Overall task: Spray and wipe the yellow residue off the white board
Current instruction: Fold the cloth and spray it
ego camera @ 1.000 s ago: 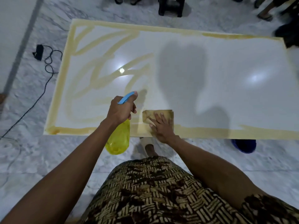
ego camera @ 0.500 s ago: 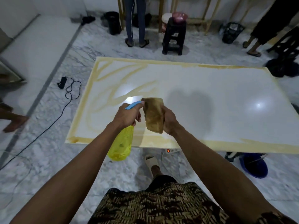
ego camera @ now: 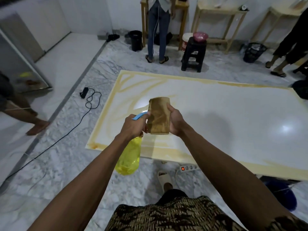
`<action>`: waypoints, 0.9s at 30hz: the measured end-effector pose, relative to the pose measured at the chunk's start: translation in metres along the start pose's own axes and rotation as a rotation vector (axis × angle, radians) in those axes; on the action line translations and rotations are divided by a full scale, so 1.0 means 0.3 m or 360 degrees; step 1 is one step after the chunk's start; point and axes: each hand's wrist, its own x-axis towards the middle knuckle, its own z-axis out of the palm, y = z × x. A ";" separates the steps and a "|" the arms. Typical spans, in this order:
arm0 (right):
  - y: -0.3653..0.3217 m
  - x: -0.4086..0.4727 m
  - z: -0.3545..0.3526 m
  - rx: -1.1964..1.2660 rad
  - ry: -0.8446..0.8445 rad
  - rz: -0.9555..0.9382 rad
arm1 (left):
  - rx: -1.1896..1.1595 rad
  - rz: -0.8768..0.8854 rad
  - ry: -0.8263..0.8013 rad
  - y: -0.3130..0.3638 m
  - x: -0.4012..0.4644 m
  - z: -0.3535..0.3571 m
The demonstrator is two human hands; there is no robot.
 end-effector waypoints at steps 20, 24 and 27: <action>-0.077 0.343 -0.095 0.0058 0.0134 0.0063 | 0.0032 -0.0056 0.0030 0.149 0.381 0.028; -0.232 0.469 -0.199 -0.0033 0.0291 0.0070 | 0.0080 -0.0092 -0.0050 0.216 0.578 0.059; -0.387 0.606 -0.320 -0.0213 0.0590 0.0011 | 0.0094 -0.0128 -0.0092 0.246 0.724 0.090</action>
